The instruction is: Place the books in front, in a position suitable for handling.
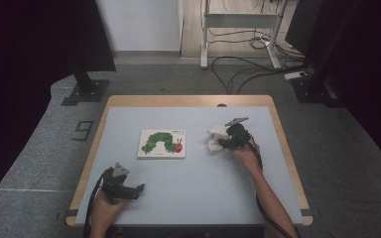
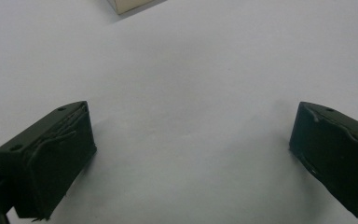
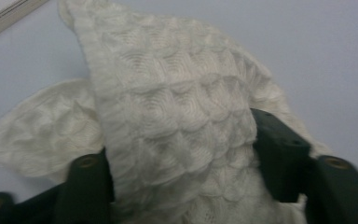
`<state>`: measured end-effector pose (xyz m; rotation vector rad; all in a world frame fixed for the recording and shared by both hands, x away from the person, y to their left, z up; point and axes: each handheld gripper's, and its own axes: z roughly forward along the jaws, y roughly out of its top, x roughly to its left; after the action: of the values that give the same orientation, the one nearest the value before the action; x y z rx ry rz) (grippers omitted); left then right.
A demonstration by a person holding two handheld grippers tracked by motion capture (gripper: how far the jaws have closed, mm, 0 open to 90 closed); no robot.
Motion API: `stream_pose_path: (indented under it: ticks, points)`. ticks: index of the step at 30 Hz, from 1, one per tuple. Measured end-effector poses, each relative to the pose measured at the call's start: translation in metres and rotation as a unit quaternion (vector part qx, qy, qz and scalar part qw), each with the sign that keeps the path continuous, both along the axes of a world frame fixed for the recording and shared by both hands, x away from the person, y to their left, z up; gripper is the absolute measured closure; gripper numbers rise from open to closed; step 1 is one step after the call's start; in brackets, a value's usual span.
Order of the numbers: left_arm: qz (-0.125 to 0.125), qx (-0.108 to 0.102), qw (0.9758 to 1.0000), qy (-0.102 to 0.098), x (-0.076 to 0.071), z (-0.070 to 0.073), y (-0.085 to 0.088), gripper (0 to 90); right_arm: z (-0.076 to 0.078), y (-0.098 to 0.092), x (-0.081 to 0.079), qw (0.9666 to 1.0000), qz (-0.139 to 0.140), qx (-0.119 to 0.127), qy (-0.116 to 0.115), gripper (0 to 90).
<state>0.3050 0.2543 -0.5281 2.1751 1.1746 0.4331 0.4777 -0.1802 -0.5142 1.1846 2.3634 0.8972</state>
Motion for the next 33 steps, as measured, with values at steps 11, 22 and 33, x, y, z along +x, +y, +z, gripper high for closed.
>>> stream_pose_path:
  ticks: [11, 22, 33]
  points:
    - [0.000, 0.000, 1.0000, 0.000, 0.000, 0.000, 0.000, 0.0, 0.011, -0.007, -0.006, 0.9997, 0.007, 0.024, -0.001, 61.5]
    - [0.000, 0.000, 1.0000, 0.000, 0.000, 0.000, 0.000, 0.0, 0.036, -0.007, -0.022, 0.9985, 0.036, 0.039, -0.014, 60.5]
    - [0.000, 0.000, 1.0000, 0.000, 0.000, 0.000, 0.000, 0.0, 0.038, -0.027, -0.045, 0.9978, 0.036, 0.053, -0.015, 60.0]
